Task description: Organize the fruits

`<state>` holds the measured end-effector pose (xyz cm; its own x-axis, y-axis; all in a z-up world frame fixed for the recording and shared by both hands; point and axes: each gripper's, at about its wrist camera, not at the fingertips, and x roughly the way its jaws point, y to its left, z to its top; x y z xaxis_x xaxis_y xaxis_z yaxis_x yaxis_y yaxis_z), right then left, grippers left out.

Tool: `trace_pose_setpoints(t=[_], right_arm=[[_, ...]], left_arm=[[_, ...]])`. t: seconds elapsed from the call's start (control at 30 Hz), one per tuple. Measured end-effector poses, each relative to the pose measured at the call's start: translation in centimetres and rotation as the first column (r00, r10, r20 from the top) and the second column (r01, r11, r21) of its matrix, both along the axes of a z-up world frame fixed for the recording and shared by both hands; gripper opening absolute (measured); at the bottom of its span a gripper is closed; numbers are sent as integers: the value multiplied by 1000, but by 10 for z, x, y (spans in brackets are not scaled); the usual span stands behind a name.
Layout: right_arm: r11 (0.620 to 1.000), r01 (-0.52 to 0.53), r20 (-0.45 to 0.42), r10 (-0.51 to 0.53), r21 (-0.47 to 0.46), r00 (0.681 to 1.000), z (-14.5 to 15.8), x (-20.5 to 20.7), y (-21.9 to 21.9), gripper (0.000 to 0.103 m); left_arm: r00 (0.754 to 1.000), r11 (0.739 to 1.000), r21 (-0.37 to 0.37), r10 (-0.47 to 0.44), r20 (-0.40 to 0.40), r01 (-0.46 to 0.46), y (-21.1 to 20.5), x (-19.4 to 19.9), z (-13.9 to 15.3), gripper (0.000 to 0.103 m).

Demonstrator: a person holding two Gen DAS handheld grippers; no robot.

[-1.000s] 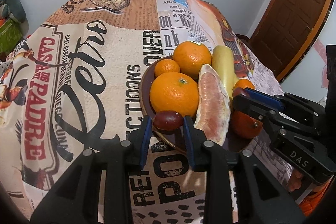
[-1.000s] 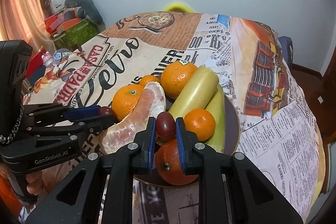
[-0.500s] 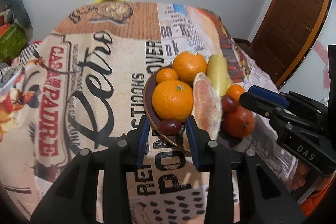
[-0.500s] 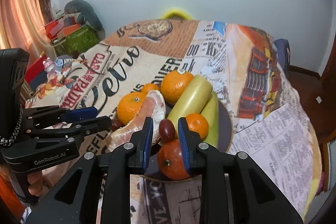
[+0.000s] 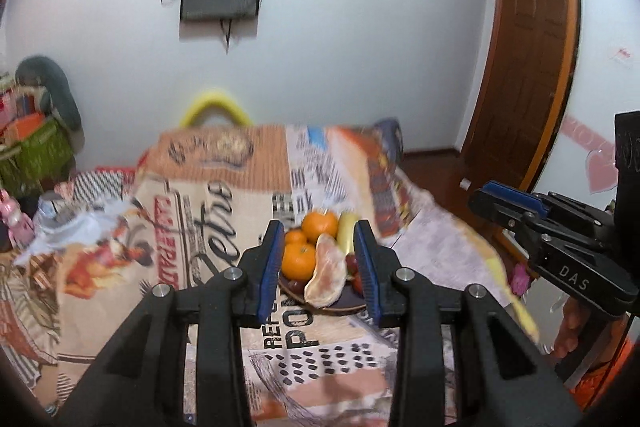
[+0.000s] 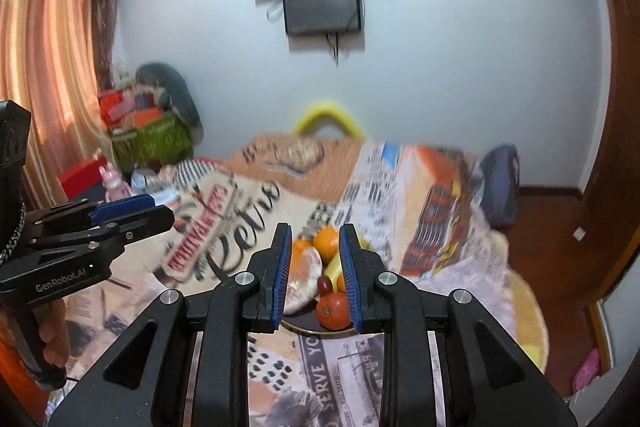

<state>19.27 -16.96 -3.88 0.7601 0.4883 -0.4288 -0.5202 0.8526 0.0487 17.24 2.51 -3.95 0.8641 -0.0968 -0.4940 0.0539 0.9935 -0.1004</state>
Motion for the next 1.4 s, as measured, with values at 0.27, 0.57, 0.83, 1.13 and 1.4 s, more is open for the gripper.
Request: trace_pose_setpoints(t=[0.27, 0.57, 0.83, 1.13, 1.4], right_arm=[[998, 12, 163, -23, 69, 986, 44, -73, -16, 33], [992, 48, 235, -74, 114, 969, 50, -104, -21, 63], [989, 89, 252, -116, 116, 961, 50, -106, -16, 84], [986, 114, 273, -143, 121, 951, 48, -121, -23, 101], [983, 123, 266, -155, 134, 951, 46, -124, -30, 103]], left_arm=[[982, 999, 40, 3, 187, -11, -22, -84, 60, 45], [963, 998, 41, 24, 270, -37, -33, -128, 76, 71], [952, 997, 47, 51, 303, -69, -33, -144, 78, 99], [952, 996, 32, 70, 299, -84, -30, -151, 76, 103], [953, 996, 33, 72, 295, -85, -30, -150, 74, 103]])
